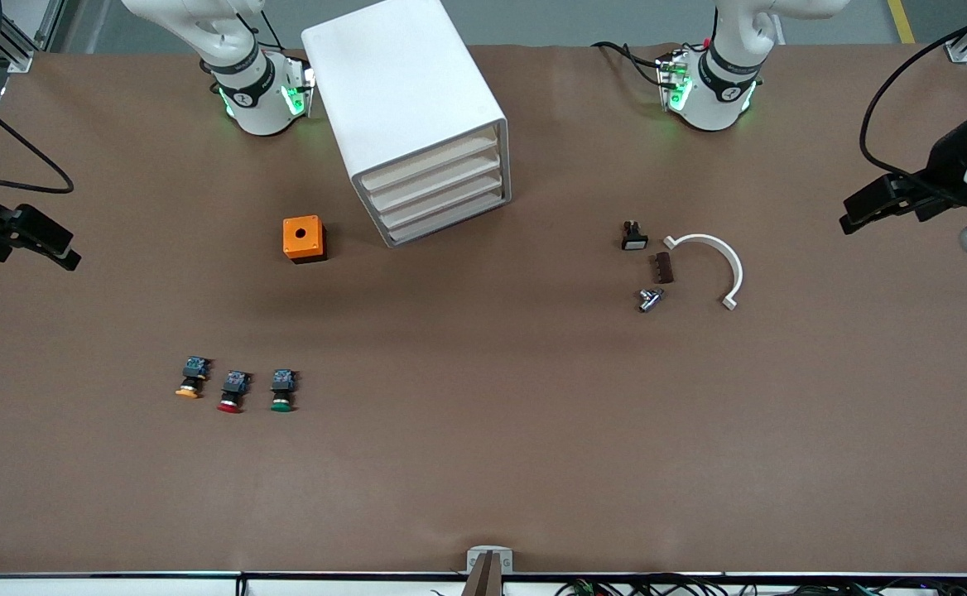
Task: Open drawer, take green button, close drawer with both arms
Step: 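Release the green button and withdraw both grippers from the table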
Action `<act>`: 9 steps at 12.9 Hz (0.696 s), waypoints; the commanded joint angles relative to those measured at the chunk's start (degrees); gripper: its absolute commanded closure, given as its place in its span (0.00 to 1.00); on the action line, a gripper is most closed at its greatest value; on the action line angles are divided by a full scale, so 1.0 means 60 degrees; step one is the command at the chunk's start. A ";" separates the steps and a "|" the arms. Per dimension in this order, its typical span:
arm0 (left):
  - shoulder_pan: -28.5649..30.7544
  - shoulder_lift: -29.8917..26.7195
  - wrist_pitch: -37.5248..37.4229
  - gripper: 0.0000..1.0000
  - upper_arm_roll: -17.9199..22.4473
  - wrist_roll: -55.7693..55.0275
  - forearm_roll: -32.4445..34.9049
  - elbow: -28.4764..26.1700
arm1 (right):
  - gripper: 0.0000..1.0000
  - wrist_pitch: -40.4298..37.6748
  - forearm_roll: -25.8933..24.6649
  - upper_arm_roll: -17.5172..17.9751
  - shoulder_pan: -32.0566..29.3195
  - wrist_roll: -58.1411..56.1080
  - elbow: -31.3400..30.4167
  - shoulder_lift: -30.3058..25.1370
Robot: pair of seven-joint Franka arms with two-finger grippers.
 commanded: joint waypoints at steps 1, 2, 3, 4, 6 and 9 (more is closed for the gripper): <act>0.0844 -0.0604 0.0046 0.00 -0.1110 0.0106 0.0316 -0.0694 | 0.00 -0.0138 -0.0143 -0.0042 -0.0012 -0.0120 0.0063 -0.0143; 0.1225 -0.0940 0.0264 0.00 -0.1505 0.0091 0.0317 -0.1147 | 0.00 -0.0138 -0.0129 -0.0027 -0.0113 -0.0251 0.0078 -0.0128; 0.1576 -0.1190 0.0368 0.00 -0.1799 0.0106 0.0346 -0.1500 | 0.00 -0.0138 -0.0114 0.0002 -0.0143 -0.0267 0.0107 -0.0128; 0.1681 -0.1294 0.0441 0.00 -0.1860 0.0106 0.0346 -0.1649 | 0.00 -0.0240 -0.0114 0.0017 -0.0129 -0.0180 0.0107 -0.0143; 0.1770 -0.1266 0.0456 0.00 -0.1861 0.0106 0.0346 -0.1635 | 0.00 -0.0329 -0.0143 0.0017 -0.0114 -0.0237 0.0122 -0.0143; 0.1814 -0.1266 0.0457 0.00 -0.1861 0.0237 0.0346 -0.1592 | 0.00 -0.0285 -0.0158 -0.0027 -0.0056 -0.0223 0.0136 -0.0143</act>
